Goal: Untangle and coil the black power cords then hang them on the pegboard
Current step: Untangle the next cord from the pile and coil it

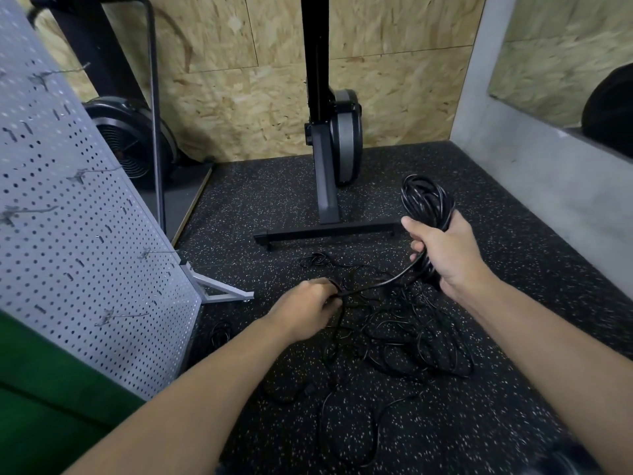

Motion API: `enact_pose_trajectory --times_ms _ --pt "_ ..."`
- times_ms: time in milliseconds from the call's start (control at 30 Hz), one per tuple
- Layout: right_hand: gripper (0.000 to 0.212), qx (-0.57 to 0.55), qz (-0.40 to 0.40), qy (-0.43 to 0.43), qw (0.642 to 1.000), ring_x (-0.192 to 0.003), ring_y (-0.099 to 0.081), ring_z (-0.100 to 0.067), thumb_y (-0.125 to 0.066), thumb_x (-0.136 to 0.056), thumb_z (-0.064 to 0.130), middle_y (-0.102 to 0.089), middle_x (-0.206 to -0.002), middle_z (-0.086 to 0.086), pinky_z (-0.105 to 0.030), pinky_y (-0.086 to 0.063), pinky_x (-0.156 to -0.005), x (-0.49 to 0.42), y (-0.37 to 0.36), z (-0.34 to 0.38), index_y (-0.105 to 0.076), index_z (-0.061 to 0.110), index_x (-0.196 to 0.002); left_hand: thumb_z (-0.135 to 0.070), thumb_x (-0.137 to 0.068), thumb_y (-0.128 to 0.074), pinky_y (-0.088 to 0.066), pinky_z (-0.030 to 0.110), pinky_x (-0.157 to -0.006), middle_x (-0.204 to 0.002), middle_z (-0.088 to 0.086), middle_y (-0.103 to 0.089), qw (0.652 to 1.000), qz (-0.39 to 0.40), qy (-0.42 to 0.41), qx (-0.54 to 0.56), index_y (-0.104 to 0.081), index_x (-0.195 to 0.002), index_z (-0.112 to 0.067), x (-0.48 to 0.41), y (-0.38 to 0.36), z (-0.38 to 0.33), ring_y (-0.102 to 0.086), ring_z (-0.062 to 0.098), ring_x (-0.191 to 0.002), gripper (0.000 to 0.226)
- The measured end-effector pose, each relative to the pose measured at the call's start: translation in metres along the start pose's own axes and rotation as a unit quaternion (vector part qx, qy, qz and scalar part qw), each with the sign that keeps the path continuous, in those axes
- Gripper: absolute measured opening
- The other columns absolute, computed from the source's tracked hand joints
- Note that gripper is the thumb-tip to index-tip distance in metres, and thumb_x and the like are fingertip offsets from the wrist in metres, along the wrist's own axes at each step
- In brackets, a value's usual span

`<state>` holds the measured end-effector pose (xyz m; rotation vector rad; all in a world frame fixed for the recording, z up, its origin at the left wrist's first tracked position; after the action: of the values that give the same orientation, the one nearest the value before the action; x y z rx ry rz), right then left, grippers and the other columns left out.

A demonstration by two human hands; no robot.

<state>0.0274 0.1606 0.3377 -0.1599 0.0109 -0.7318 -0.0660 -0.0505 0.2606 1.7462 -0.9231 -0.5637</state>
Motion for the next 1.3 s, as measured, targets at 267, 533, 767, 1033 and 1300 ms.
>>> enact_pose_trajectory --times_ms 267,533,767,1033,1300 --pt "0.045 0.322 -0.006 0.045 0.946 -0.107 -0.061 -0.017 -0.08 -0.089 0.032 -0.065 -0.118 0.01 -0.04 -0.049 -0.092 -0.005 0.019 0.006 -0.054 0.026 -0.125 -0.045 -0.104 -0.055 -0.042 0.033 -0.073 -0.089 -0.006 -0.059 0.995 -0.039 -0.087 0.038 -0.061 -0.097 -0.017 -0.001 0.032 -0.025 -0.055 0.015 -0.082 0.029" --pt "0.086 0.366 0.148 -0.026 0.918 -0.114 -0.062 -0.016 -0.073 -0.071 0.083 -0.065 -0.128 0.006 -0.041 -0.05 -0.098 0.01 -0.006 -0.019 -0.051 0.03 -0.135 -0.055 -0.106 -0.045 -0.045 0.031 -0.074 -0.086 -0.015 -0.049 0.982 -0.094 -0.163 0.035 -0.064 -0.106 -0.023 0.006 0.054 -0.069 -0.053 0.009 -0.079 0.037" --pt "0.095 0.349 0.36 -0.102 0.859 -0.108 -0.059 -0.002 -0.075 -0.065 0.084 -0.061 -0.13 0.011 -0.036 -0.048 -0.102 0.044 -0.037 -0.03 -0.04 0.037 -0.139 -0.055 -0.091 -0.068 -0.04 0.029 -0.061 -0.075 -0.008 -0.057 0.972 -0.181 -0.097 0.113 -0.056 -0.075 -0.019 0.006 0.069 -0.054 -0.051 0.01 -0.069 0.041" --pt "0.107 0.474 0.395 -0.069 0.784 -0.106 -0.065 -0.006 -0.066 -0.092 0.064 -0.069 -0.117 0.003 -0.028 -0.048 -0.102 0.046 -0.043 -0.044 0.004 0.03 -0.166 -0.054 -0.066 -0.095 -0.04 0.015 -0.062 -0.082 -0.008 -0.064 0.963 -0.159 -0.009 0.218 -0.061 -0.093 -0.023 0.008 0.075 -0.031 -0.051 -0.001 -0.066 0.053" --pt "0.041 0.406 0.421 -0.03 0.811 -0.079 -0.066 -0.007 -0.063 -0.099 0.05 -0.074 -0.092 0.004 -0.033 -0.055 -0.075 0.035 -0.043 -0.038 -0.034 0.031 -0.122 -0.064 -0.079 -0.08 -0.046 0.027 -0.072 -0.093 -0.011 -0.056 0.963 -0.198 -0.015 0.182 -0.057 -0.095 -0.03 0.005 0.07 -0.029 -0.051 0.003 -0.079 0.044"
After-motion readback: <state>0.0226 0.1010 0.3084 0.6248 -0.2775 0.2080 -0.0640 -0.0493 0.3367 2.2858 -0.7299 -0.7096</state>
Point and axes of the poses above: each hand's wrist, its own x-axis away from the middle knuckle, its own y-axis out of the back of the hand, z = x × y, the point moved 6 cm from there along -x, towards the middle knuckle
